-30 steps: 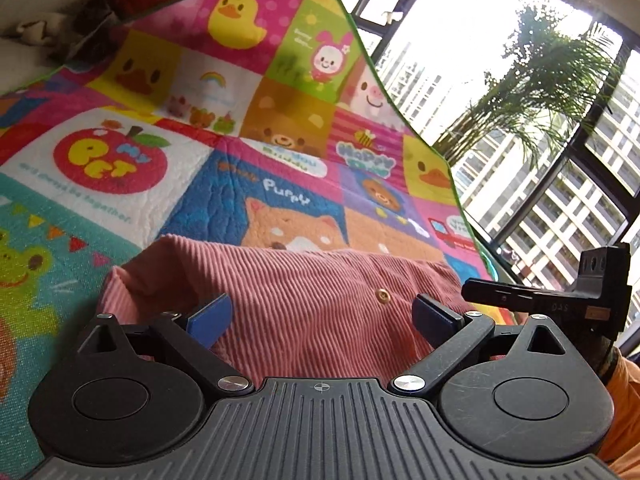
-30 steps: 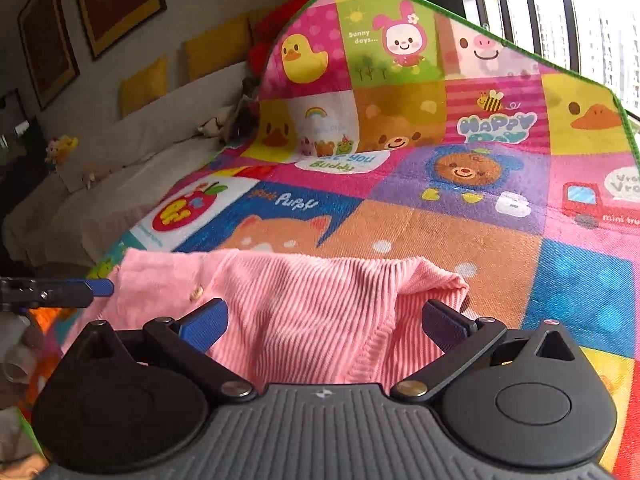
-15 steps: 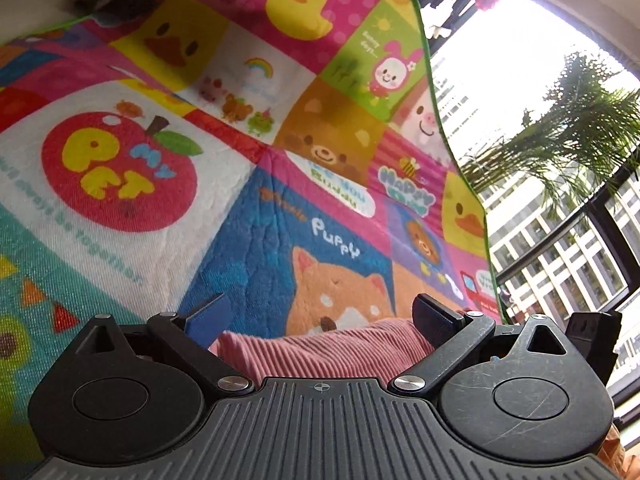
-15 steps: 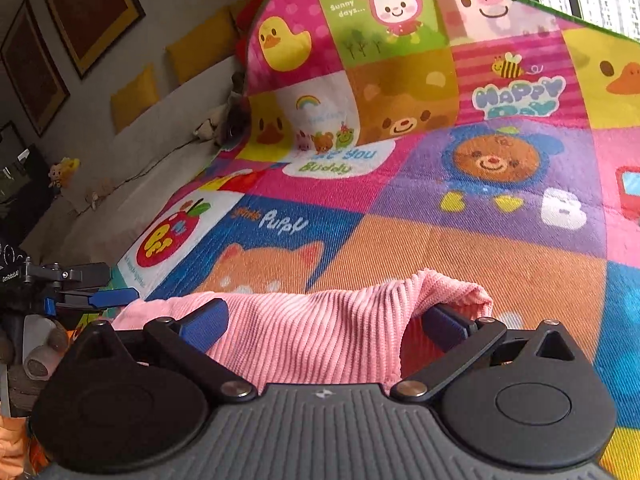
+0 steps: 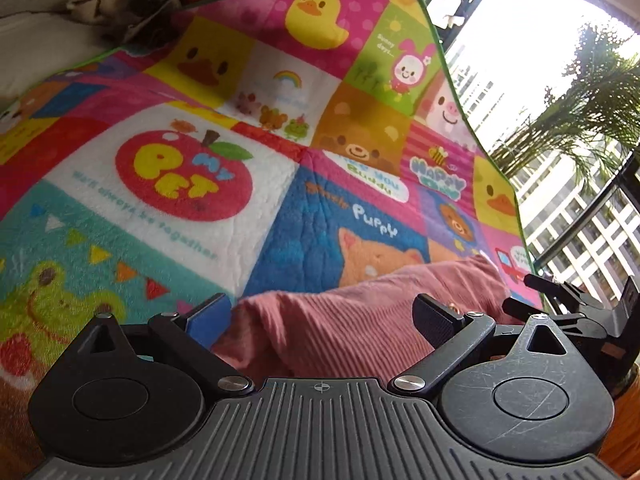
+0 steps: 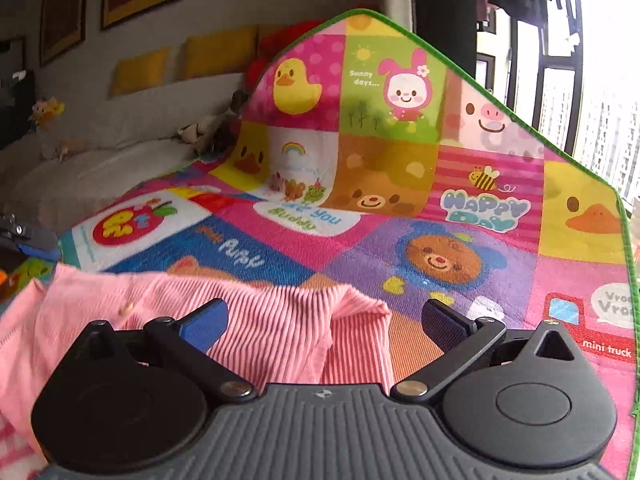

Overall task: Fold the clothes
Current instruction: 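Grasp the garment edge with the right tool and fold it over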

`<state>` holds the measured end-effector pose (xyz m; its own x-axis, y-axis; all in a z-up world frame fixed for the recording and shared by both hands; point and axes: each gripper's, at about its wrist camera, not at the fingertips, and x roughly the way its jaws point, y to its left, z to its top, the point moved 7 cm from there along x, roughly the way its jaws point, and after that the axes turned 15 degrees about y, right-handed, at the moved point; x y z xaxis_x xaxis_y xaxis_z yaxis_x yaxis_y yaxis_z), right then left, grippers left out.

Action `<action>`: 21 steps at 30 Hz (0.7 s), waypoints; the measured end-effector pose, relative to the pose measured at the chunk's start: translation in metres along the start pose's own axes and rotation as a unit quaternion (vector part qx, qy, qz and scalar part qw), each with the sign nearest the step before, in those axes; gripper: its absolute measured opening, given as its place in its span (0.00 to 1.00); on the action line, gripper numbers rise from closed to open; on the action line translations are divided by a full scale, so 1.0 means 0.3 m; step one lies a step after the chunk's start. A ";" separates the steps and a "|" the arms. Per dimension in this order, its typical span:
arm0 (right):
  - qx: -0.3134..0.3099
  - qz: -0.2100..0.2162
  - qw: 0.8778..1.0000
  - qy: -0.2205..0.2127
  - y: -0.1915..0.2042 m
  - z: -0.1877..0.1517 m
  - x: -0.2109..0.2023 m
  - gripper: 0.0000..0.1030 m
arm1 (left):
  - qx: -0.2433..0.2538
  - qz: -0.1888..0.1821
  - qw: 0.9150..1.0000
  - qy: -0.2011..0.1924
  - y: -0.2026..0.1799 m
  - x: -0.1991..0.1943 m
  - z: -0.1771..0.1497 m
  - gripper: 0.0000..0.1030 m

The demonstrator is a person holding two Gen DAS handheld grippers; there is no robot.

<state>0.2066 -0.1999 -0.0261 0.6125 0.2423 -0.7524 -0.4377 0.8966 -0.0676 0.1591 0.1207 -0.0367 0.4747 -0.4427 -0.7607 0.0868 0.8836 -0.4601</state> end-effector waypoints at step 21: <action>-0.252 0.125 0.960 0.008 0.902 -0.115 -0.096 0.84 | -0.042 0.087 0.994 -0.059 0.032 -0.166 -0.113 0.97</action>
<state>0.0479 0.0229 -0.0453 0.4376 0.4175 -0.7964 -0.8353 0.5165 -0.1882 0.1067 0.1459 -0.0187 0.5756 -0.2588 -0.7757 -0.0760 0.9275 -0.3659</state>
